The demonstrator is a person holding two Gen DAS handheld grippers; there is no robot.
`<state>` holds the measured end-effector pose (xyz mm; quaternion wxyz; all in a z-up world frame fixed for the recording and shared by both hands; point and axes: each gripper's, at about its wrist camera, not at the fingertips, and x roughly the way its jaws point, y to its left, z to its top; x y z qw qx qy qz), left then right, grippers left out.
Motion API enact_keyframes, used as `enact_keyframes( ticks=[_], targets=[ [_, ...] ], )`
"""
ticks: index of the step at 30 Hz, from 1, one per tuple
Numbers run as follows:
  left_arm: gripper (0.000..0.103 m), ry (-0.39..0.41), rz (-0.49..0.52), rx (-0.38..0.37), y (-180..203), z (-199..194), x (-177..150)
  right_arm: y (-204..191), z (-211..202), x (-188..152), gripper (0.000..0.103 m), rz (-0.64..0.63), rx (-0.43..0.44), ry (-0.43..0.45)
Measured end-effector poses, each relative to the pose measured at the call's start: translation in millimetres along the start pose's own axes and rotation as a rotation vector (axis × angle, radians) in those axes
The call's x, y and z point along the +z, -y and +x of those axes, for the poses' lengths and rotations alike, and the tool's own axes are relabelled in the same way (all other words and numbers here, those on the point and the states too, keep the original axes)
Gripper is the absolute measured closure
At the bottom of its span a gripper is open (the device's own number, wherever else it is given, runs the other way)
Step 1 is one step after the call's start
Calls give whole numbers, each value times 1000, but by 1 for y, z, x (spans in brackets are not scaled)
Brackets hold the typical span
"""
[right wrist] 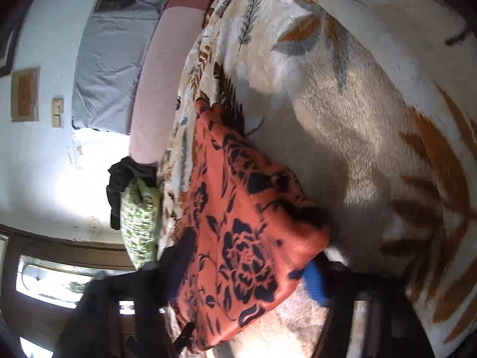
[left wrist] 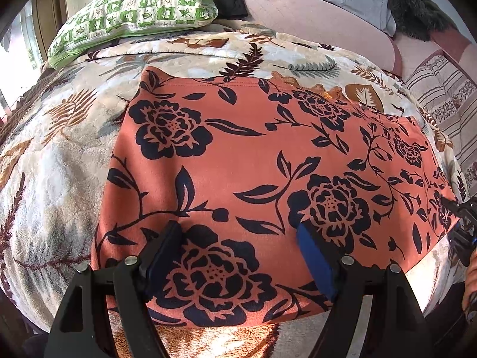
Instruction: Fold small clothes
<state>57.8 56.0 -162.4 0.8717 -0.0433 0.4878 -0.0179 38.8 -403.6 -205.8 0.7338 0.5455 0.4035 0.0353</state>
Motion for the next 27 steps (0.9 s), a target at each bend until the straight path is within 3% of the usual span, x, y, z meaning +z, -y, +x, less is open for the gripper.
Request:
enact_keyframes(
  ticks=[2, 4, 6, 8, 11, 13, 15, 16, 18, 23, 27],
  targets=[
    [23, -2, 11, 9, 2, -1, -1, -4, 0, 5, 95, -7, -42, -9],
    [23, 2, 13, 12, 1, -1, -3, -40, -17, -5, 95, -214, -107, 57],
    [22, 1, 13, 21, 2, 1, -3, -56, -16, -14, 95, -387, -228, 79],
    [21, -4, 11, 35, 5, 1, -2, -31, 8, -9, 95, -376, -338, -8],
    [21, -15, 6, 33, 5, 1, 0, -13, -2, -3, 90, -246, -208, -18],
    [21, -26, -1, 34, 5, 0, 1, -17, -5, -1, 76, -231, -158, -39],
    [21, -25, -14, 32, 4, -2, 3, -16, -12, -3, 16, -203, -105, -42],
    [21, -30, -18, 33, 4, -2, 3, -15, -18, -4, 11, -179, -82, -16],
    [21, -36, -26, 34, 4, -3, 4, -14, -23, -6, 11, -153, -40, 8],
    [21, -11, -28, 25, 13, -15, 13, -8, -22, 1, 11, -49, 74, -26],
    [21, 41, -1, -12, 35, -28, 30, -10, -18, 5, 12, -13, 105, 16]
  ],
)
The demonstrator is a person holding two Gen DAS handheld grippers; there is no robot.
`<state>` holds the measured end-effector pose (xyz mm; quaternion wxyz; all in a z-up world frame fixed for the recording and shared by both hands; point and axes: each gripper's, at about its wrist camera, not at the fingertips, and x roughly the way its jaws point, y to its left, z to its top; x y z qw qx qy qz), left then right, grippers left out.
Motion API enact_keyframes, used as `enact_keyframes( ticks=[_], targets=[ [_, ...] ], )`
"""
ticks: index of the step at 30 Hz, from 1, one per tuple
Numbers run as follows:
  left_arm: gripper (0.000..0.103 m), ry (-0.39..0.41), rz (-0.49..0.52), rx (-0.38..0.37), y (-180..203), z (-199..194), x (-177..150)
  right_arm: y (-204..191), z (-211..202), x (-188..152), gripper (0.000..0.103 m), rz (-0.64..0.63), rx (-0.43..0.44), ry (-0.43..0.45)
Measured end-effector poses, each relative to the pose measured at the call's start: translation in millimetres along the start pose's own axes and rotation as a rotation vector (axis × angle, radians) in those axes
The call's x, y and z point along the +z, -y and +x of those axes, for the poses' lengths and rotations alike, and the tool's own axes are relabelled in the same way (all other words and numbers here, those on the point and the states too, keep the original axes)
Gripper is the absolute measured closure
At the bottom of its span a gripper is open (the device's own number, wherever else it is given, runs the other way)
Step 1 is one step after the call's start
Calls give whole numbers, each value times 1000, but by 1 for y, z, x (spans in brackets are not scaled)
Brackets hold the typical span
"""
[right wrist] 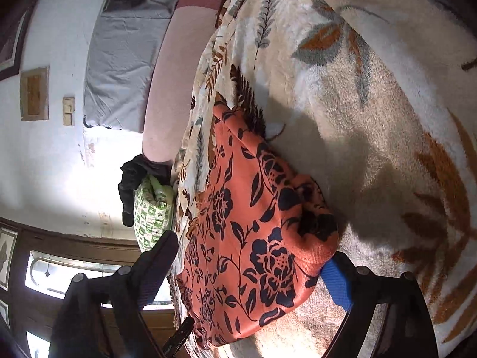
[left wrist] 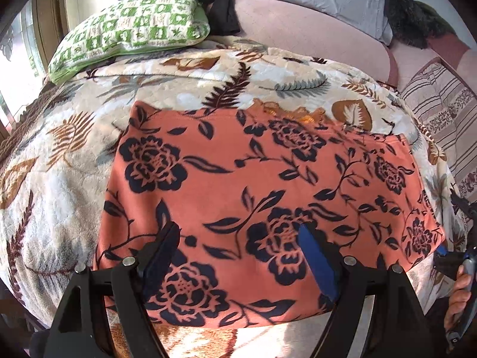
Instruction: Fold small clothes
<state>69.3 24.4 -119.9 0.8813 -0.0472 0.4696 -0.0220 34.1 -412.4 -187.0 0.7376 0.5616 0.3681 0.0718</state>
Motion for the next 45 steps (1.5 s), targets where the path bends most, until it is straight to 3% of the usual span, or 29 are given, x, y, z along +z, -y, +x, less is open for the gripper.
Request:
enact_keyframes(
  ticks=[3, 8, 9, 11, 12, 13, 14, 15, 17, 19, 21, 22, 23, 24, 26, 28, 30, 31, 32, 33, 34, 36, 37, 39, 42, 45],
  targets=[
    [21, 18, 44, -40, 31, 2, 17, 6, 8, 1, 21, -12, -49, -10],
    [21, 19, 149, -60, 95, 34, 33, 9, 9, 4, 21, -12, -32, -14],
    [21, 2, 177, -31, 104, 49, 31, 10, 10, 5, 21, -15, -33, -15],
    [20, -163, 227, 54, 114, 95, 17, 9, 12, 5, 21, -29, -46, -20],
    [14, -92, 243, 67, 115, 95, 12, 6, 13, 4, 25, -54, -61, -27],
    [12, -61, 269, 84, 118, 92, 9, 1, 15, 4, 33, -94, -89, -34],
    [12, -71, 266, 80, 117, 91, 10, -5, 18, 3, 76, -144, -133, -48],
    [14, -87, 242, 60, 113, 87, 13, -11, 21, 2, 92, -187, -178, -65],
    [14, -96, 193, 17, 106, 74, 20, -21, 19, 0, 92, -244, -213, -46],
    [14, -20, 169, -20, 101, 52, 21, -19, 21, -1, 92, -245, -244, -42],
    [14, -13, 170, -7, 98, 51, 15, 1, 27, 1, 83, -138, -236, -64],
    [14, -69, 192, -1, 99, 65, 10, 10, 26, 1, 80, -66, -187, -66],
    [13, -144, 214, 24, 99, 84, 5, 12, 24, 2, 59, -35, -148, -57],
    [12, -106, 219, 23, 98, 83, 2, 7, 23, 1, 29, -39, -122, -44],
    [14, -104, 190, 3, 97, 68, 8, -11, 18, -1, 18, -90, -104, -5],
    [14, -61, 152, -41, 93, 48, 13, -24, 20, -3, 18, -144, -126, -10],
    [14, 7, 167, -2, 89, 32, 12, -26, 29, -1, 22, -164, -200, -31],
    [14, 9, 164, 30, 84, 34, 8, -24, 36, 0, 29, -176, -216, -56],
    [14, -42, 160, 44, 79, 49, 2, -24, 42, 0, 65, -197, -257, -74],
    [12, -149, 164, 41, 72, 73, -5, -24, 48, 0, 83, -219, -311, -92],
    [9, -86, 166, 20, 68, 74, -7, -26, 52, -1, 83, -236, -331, -102],
    [11, -95, 158, -20, 64, 60, -2, -50, 53, -7, 85, -329, -380, -87],
    [11, -94, 111, -71, 57, 49, 3, -71, 50, -13, 85, -394, -384, -68],
    [11, 10, -5, -142, 29, 15, 11, -123, 47, -31, 85, -545, -371, -31],
    [11, 167, -155, -130, -35, -38, 11, -201, 57, -80, 86, -756, -324, -14],
    [11, 237, -340, -74, -113, -71, -7, -252, 88, -153, 85, -916, -270, -43]
  ],
)
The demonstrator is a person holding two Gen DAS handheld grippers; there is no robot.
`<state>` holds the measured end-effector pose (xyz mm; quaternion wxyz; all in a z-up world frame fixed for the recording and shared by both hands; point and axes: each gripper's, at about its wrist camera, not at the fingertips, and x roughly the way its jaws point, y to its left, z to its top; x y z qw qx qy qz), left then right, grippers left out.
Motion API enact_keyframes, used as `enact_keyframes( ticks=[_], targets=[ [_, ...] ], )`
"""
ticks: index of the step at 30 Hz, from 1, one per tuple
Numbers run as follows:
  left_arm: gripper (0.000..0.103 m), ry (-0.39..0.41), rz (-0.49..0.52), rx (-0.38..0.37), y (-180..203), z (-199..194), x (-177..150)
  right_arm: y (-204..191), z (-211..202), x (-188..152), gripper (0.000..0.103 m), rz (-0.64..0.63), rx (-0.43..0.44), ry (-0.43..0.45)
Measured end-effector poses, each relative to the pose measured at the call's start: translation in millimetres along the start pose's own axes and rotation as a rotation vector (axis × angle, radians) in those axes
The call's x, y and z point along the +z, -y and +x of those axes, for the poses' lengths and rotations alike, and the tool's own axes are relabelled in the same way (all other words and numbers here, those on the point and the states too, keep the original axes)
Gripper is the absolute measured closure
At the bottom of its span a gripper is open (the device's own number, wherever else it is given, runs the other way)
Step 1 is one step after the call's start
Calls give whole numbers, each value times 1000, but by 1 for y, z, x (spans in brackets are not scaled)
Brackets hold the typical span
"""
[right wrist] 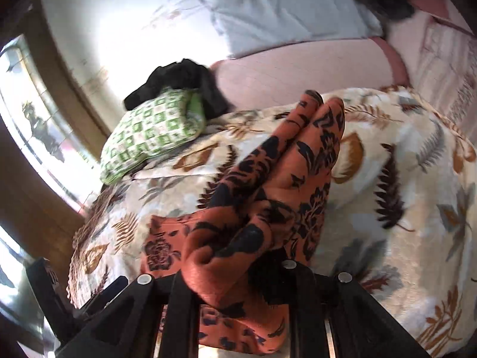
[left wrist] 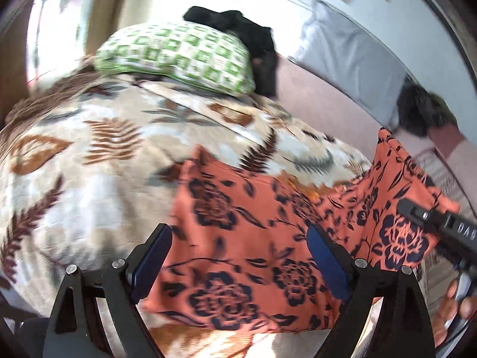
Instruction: Fold small clothes
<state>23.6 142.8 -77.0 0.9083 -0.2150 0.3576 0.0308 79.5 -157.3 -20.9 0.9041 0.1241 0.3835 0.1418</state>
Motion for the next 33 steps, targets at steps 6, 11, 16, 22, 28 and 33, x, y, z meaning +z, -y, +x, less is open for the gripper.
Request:
enact_keyframes(
  ticks=[6, 11, 16, 22, 28, 33],
  targets=[
    [11, -78, -173, 106, -101, -19, -19, -117, 134, -100, 45, -239, 111, -302],
    [11, -70, -202, -2, -100, -28, -26, -127, 117, -118, 16, -289, 233, -261],
    [11, -139, -117, -170, -47, -3, -22, -65, 69, -97, 16, -54, 203, -142],
    [11, -318, -121, -162, -9, 56, -33, -11, 38, -91, 16, 89, 197, -112],
    [96, -458, -120, -68, 6, 87, -36, 21, 34, -95, 16, 160, 225, -116],
    [96, -165, 50, -12, 38, 19, -13, 31, 41, -94, 16, 199, 255, -139]
  ],
)
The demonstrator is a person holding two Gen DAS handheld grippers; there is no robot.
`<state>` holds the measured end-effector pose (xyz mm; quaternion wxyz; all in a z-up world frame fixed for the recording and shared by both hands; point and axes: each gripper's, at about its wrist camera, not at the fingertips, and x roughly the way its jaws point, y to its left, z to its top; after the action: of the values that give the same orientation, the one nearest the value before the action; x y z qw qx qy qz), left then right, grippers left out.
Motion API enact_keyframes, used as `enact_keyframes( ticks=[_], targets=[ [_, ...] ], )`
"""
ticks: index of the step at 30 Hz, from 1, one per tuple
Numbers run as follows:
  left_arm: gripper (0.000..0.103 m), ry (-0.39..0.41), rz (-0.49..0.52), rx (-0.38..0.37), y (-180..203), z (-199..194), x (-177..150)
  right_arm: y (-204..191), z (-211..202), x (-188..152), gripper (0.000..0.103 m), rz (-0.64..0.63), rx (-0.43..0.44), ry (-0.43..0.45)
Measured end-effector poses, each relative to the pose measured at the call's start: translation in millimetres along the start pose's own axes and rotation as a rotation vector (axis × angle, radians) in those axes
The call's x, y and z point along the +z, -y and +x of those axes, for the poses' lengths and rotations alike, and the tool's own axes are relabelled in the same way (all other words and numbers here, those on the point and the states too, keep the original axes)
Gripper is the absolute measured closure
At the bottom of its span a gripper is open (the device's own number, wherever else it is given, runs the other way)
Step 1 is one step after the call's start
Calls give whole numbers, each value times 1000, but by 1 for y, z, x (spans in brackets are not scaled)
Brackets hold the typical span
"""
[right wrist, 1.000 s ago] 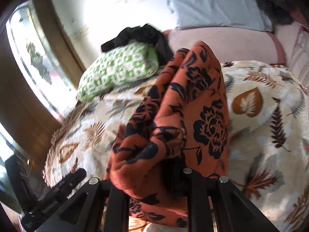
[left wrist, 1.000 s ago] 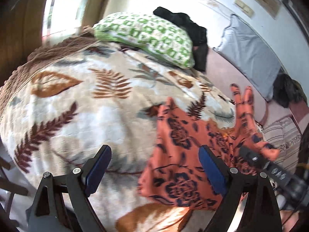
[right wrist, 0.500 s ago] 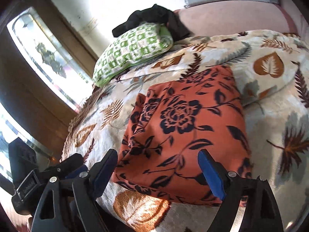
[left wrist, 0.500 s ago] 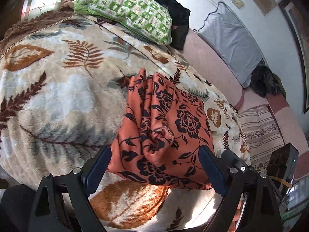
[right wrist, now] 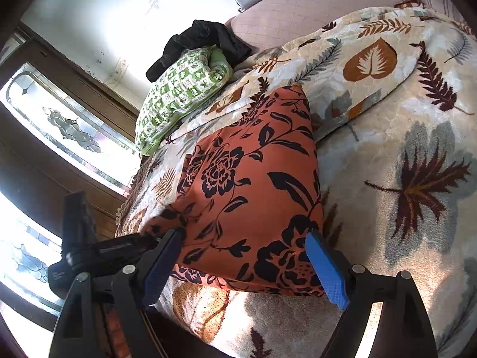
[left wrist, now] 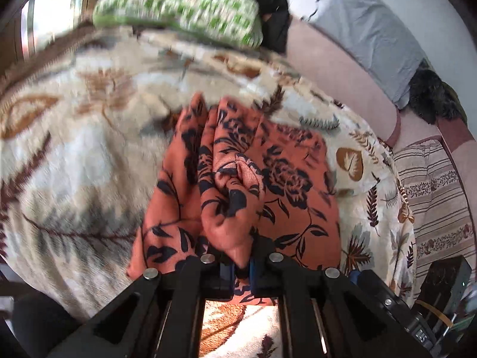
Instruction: Fold small clothes
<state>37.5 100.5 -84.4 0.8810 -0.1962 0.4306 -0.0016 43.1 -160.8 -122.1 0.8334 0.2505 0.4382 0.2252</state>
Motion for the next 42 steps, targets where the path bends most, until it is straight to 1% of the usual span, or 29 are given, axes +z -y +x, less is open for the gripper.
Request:
enact_keyframes(
  ticks=[1, 2, 3, 5, 6, 7, 8, 11, 14, 17, 19, 20, 21, 23, 24, 25, 27, 29, 30, 32, 33, 34, 35, 36, 37, 38, 39, 40, 42],
  targets=[
    [96, 58, 35, 6, 5, -18, -2, 1, -1, 0, 16, -1, 5, 5],
    [96, 75, 37, 10, 2, -25, -7, 1, -1, 1, 16, -1, 7, 8],
    [96, 66, 18, 35, -6, -21, -13, 3, -1, 1, 16, 3, 5, 7],
    [96, -23, -20, 113, -34, 19, -27, 4, 2, 3, 16, 8, 9, 4],
    [95, -111, -69, 129, -54, 45, -35, 4, 4, 3, 16, 8, 6, 0],
    [93, -170, -135, 85, -71, 62, -42, 2, 7, 3, 16, 5, 5, -11],
    [92, -131, -157, 55, -77, 58, -45, 0, 9, 3, 16, 0, 4, -24],
    [92, -100, -84, 68, -67, 47, -45, -13, 9, 6, 16, -62, -10, -27],
    [92, -103, -101, 43, -71, 52, -48, -21, 17, 18, 15, -66, -30, -33],
    [92, -105, -99, 33, -73, 51, -48, -31, 30, 31, 15, -76, 2, -48],
    [92, -115, -110, 14, -77, 47, -50, -32, 45, 34, 11, -66, 21, -80],
    [92, -125, -118, 1, -79, 39, -53, -27, 59, 32, 7, -41, 40, -127],
    [92, -129, -124, -20, -80, 31, -51, -21, 70, 29, 7, -20, 25, -160],
    [82, -100, -120, -36, -86, 7, -43, -16, 74, 24, 6, -26, 34, -137],
    [67, -59, -120, -49, -87, -6, -35, -15, 73, 22, 4, -29, 52, -126],
    [43, -10, -120, -55, -88, -17, -26, -13, 72, 21, 4, -29, 61, -118],
    [22, 60, -102, -69, -84, -25, -1, -11, 72, 20, 4, -21, 77, -110],
    [22, 76, -38, -82, -72, -15, 27, -9, 71, 18, 3, -6, 93, -96],
    [22, 43, -13, -77, -65, 0, 42, -8, 71, 18, 3, -1, 100, -91],
    [22, -38, 8, -123, -51, 35, 64, -7, 69, 17, 3, 1, 111, -81],
    [22, -76, 23, -98, -45, 56, 72, -6, 69, 16, 3, 0, 116, -78],
    [25, -112, 18, -24, -44, 75, 76, -6, 68, 16, 3, -1, 121, -77],
    [28, -148, 1, 12, -48, 90, 77, -6, 67, 16, 3, 2, 126, -78],
    [43, -195, -18, 12, -51, 105, 76, -5, 67, 17, 3, 6, 131, -79],
    [62, -235, -41, 14, -57, 113, 73, -4, 67, 17, 3, 9, 137, -83],
    [65, -227, -46, -2, -59, 112, 71, -3, 66, 17, 3, 12, 143, -86],
    [80, -208, -16, -1, -57, 108, 69, -2, 66, 18, 3, 14, 151, -91],
    [88, -187, 0, 4, -56, 101, 67, -1, 66, 18, 3, 17, 155, -94],
    [91, -111, -21, -7, -58, 76, 69, -2, 67, 19, 3, 15, 155, -101]
  ],
)
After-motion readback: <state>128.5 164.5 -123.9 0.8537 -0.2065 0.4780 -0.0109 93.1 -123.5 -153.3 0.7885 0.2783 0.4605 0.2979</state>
